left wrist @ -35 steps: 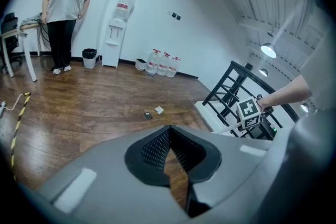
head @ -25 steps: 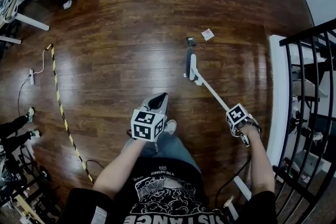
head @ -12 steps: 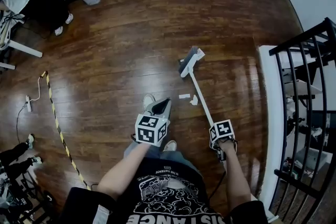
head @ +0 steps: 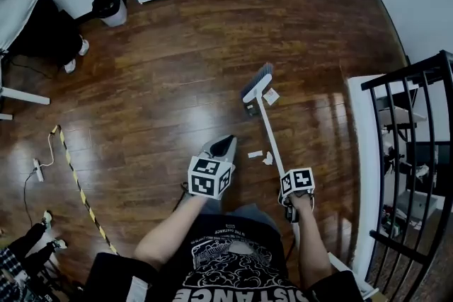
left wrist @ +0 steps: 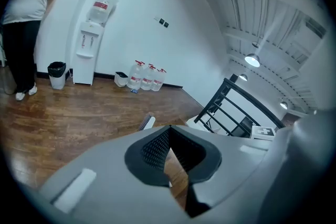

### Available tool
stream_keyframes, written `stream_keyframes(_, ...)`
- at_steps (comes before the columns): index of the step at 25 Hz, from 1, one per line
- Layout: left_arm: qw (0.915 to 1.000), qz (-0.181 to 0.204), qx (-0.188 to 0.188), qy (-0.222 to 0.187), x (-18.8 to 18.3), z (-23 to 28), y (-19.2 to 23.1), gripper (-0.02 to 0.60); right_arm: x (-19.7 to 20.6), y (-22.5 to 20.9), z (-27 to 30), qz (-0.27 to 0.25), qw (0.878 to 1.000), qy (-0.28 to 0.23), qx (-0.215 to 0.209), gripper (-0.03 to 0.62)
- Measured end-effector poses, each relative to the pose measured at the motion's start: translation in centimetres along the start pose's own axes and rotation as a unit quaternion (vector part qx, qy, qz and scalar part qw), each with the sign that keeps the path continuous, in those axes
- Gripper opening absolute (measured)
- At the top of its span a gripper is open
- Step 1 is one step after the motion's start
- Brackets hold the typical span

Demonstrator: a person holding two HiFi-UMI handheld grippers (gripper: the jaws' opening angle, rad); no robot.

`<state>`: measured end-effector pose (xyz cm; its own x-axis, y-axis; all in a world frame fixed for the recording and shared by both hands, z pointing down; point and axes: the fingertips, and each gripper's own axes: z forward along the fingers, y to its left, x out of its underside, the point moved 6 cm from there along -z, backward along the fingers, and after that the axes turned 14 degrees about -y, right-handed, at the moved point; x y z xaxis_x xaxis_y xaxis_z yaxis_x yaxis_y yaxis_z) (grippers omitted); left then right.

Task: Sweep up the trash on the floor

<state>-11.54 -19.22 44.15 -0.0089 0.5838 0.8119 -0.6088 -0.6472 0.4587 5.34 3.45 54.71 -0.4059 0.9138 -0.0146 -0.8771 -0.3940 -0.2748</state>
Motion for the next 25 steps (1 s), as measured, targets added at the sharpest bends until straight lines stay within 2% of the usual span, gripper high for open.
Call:
stream_keyframes(5,0.9999,-0.009,-0.006,-0.007,-5.2,1.2,4.7,0.005,-6.5,5.2,-1.4,0.025,0.999,-0.028,-0.023,0.000)
stream_keyframes(10,0.9998,-0.002,-0.006,-0.018,-8.4,3.7,6.9,0.005,-13.1,7.1,-2.1,0.027,0.997,-0.067,-0.034,0.000)
stream_keyframes(17,0.9996,0.016,-0.006,-0.022,-12.2,9.5,9.2,0.005,-21.7,7.8,-1.6,0.021,0.994,-0.094,-0.048,0.000)
stream_keyframes(25,0.9993,0.035,-0.014,-0.003,-17.6,19.3,11.8,0.005,-34.0,6.0,-0.9,0.020,0.993,-0.091,-0.067,0.000)
